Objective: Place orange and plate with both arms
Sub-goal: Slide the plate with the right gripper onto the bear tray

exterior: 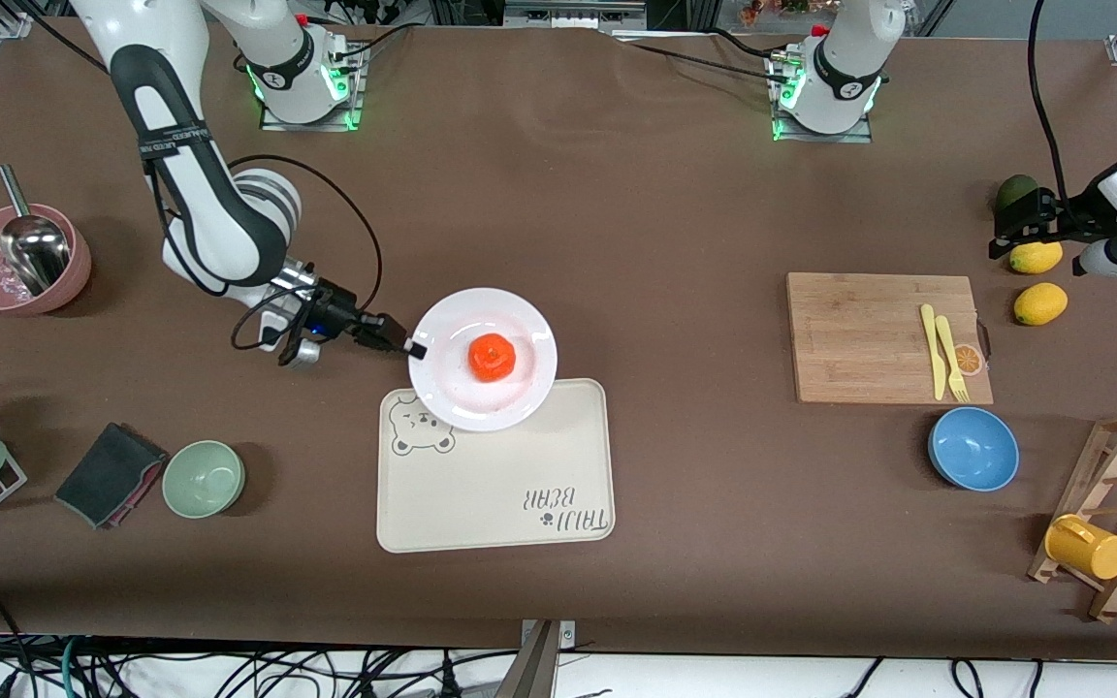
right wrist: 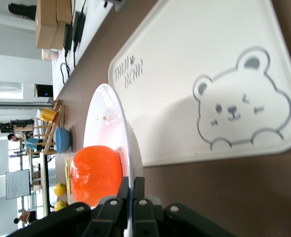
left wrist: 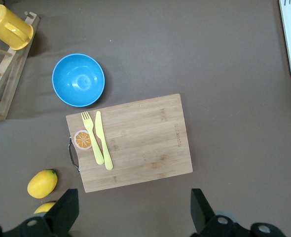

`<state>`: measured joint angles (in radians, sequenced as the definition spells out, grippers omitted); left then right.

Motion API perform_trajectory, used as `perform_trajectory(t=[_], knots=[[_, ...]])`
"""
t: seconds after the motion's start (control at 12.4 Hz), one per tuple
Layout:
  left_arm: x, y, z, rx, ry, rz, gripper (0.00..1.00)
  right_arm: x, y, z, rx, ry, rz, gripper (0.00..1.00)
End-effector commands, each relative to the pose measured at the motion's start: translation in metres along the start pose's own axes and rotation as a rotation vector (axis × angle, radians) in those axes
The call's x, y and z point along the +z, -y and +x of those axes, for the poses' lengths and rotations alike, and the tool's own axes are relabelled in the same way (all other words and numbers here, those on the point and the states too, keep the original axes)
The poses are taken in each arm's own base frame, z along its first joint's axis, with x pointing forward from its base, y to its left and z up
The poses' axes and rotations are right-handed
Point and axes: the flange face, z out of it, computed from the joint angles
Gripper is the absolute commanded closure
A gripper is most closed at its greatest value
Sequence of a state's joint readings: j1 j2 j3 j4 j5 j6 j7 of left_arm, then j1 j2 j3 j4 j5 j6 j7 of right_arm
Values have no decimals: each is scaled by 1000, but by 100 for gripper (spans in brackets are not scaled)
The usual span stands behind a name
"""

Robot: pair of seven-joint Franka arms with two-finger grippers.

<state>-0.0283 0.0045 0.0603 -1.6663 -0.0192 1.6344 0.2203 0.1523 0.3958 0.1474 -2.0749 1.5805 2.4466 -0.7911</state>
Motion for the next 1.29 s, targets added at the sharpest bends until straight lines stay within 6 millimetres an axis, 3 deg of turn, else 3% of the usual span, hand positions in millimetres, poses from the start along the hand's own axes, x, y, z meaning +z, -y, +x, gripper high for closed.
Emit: perform_trajectory(t=[0.0,0.24,0.48,0.73,0.97,1.13,1.21], knots=[[-4,0,3,-5,5,7,0,15,-4,55,26,-28,40,100],[-4,1,3,-7,5,7,0,28,-12,108,55,-68,90,100],[-4,0,3,-5,5,7,0,43,-17,136,58,-81,103,100],[-3,1,3,-7,6,6,0,68,-28,141,43,-50,85,100],[-4,0,3,-5,5,7,0,95,-26,129,34,-21,80,100],[-4,1,3,-7,5,7,0,95,-27,125,32,-15,73,100],[-4,0,3,-4,5,7,0,93,-37,115,39,1,57,100]])
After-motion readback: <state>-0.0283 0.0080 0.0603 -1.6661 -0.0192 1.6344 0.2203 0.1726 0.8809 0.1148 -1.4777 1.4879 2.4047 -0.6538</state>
